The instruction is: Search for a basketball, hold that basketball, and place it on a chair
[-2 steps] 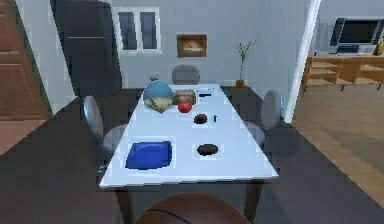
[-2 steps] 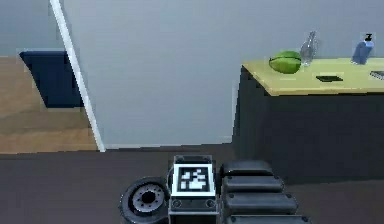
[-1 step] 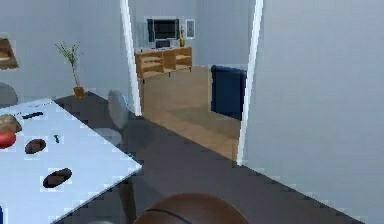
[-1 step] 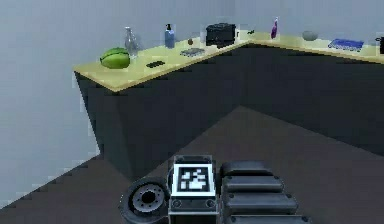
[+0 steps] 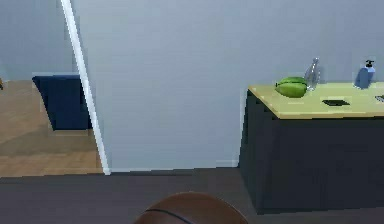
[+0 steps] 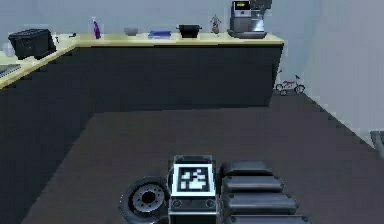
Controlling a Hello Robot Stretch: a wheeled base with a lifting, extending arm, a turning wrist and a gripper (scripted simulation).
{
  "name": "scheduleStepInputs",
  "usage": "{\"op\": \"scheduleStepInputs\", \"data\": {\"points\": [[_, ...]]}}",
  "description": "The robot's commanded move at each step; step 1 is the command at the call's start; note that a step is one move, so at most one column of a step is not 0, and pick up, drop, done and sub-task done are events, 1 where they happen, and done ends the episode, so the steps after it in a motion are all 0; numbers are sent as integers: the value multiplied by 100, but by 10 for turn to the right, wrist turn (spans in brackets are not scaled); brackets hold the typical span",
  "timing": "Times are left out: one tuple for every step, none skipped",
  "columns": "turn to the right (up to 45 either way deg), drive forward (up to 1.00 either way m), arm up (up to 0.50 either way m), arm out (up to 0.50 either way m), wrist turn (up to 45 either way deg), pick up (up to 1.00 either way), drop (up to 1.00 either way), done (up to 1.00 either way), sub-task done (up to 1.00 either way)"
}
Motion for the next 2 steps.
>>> {"op": "scheduleStepInputs", "data": {"points": [[30, 0, 0, 0, 0, 0, 0, 0, 0], [-450, 0, 0, 0, 0, 0, 0, 0, 0]]}}
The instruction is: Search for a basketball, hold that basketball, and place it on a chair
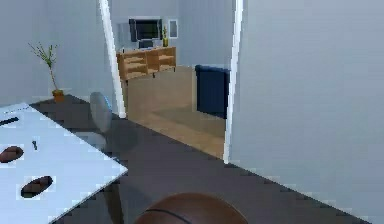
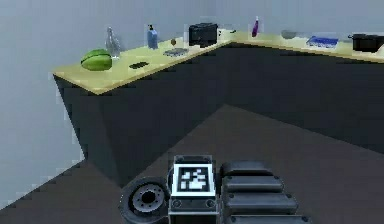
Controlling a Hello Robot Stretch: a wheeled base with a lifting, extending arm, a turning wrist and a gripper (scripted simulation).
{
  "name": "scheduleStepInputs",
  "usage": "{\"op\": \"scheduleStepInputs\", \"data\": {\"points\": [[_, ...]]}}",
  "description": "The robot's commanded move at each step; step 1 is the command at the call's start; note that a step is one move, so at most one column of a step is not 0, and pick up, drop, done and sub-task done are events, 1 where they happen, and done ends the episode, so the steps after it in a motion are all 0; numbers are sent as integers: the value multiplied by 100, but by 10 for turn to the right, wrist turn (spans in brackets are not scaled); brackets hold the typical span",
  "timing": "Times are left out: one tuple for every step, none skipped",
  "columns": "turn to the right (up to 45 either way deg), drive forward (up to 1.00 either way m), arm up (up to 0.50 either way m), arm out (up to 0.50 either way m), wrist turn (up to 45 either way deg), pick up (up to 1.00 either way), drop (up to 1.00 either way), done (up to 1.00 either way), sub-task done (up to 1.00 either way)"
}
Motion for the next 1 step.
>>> {"op": "scheduleStepInputs", "data": {"points": [[-450, 0, 0, 0, 0, 0, 0, 0, 0]]}}
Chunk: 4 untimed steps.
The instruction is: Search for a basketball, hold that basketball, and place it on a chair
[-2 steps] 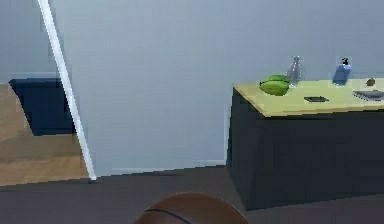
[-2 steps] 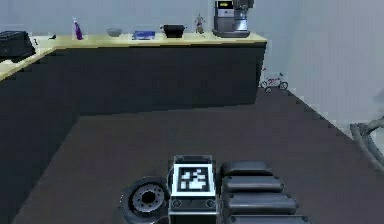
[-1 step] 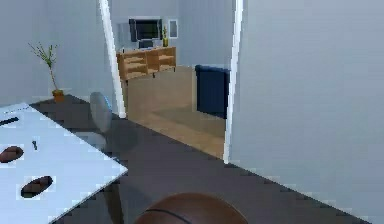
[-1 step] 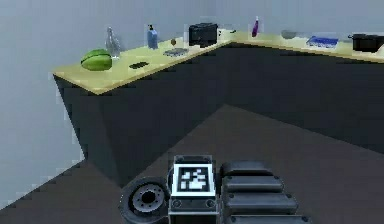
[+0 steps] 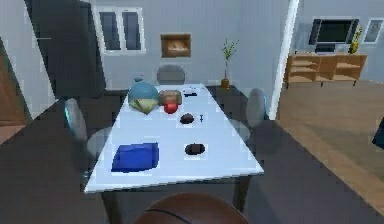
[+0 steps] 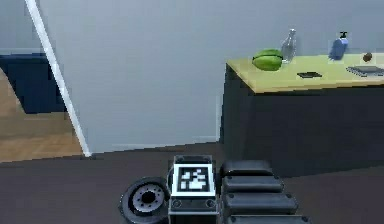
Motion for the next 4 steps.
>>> {"op": "scheduleStepInputs", "data": {"points": [[-90, 0, 0, 0, 0, 0, 0, 0, 0], [-30, 0, 0, 0, 0, 0, 0, 0, 0], [450, 0, 0, 0, 0, 0, 0, 0, 0], [150, 0, 0, 0, 0, 0, 0, 0, 0]]}}
